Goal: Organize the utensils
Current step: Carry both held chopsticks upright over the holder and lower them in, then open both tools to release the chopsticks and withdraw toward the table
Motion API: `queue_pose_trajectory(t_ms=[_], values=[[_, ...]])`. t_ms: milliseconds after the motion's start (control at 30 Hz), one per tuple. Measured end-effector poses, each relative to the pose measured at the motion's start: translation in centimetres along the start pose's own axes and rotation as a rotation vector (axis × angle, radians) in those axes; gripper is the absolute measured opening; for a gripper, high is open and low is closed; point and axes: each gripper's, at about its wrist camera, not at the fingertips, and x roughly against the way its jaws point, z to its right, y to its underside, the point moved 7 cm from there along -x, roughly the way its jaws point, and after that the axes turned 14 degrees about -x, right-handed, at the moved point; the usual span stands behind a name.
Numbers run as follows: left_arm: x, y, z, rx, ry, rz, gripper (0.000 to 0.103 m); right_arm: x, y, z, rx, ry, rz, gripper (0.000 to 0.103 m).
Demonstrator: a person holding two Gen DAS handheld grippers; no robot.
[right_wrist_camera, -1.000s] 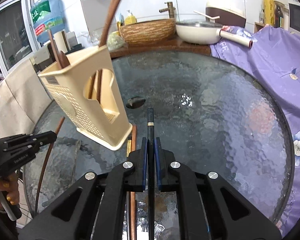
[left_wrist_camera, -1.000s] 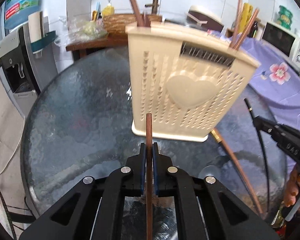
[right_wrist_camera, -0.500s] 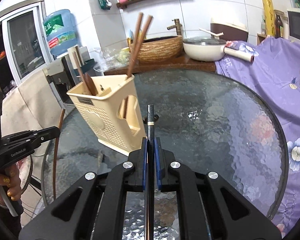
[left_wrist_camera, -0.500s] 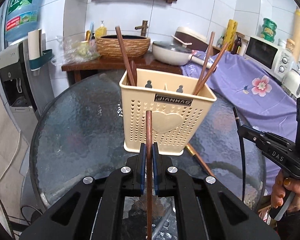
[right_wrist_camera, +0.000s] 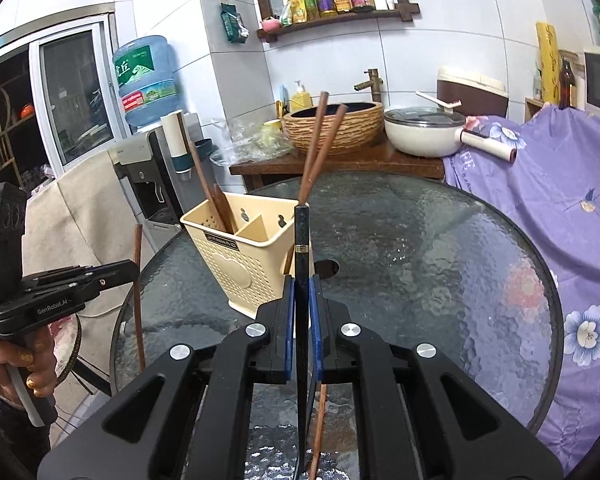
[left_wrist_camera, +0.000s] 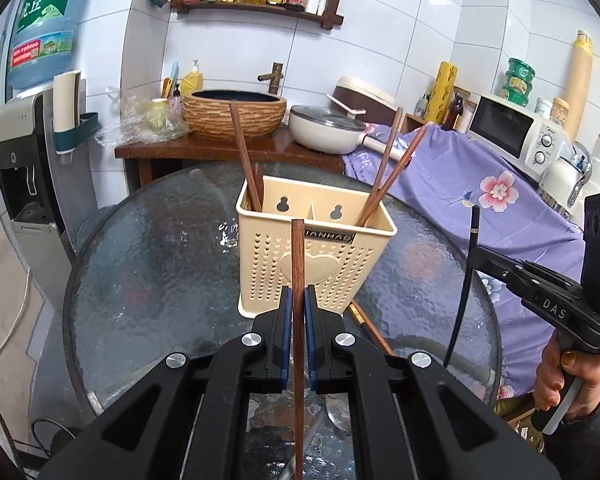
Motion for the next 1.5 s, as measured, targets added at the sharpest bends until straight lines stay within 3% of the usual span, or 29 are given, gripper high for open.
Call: queue_pose_trajectory(t_ms=[500,933,1267,1400,1500], values=[[3.2,-3.3,1.3,-0.042,0.011,0.092,0.006,2.2,-2.8,-3.1,0.03,-0.061,0.022,0.008],[6.6,-9.7,1.5,-0.093,-0.013,0.196,0.006,4.6,-8.3,-7.2,0.056,-0.121,0.056,0.008],[8.6,-16.6,-1.0,-0.028,-0.084,0.309,0.006,6.8,-14.8,-10.7,0.057,-0.131,0.205,0.008],[7.0,-17.7,-2.3,0.019,-0.112,0.315,0.006,6.1,-16.3,-11.3,0.083,-0.087,0.288,0.008],[5.0,-17.5,-2.9,0.043,-0.129,0.304,0.006,4.4,-16.4,-11.3,0.088,-0.062,0.301,0.008]])
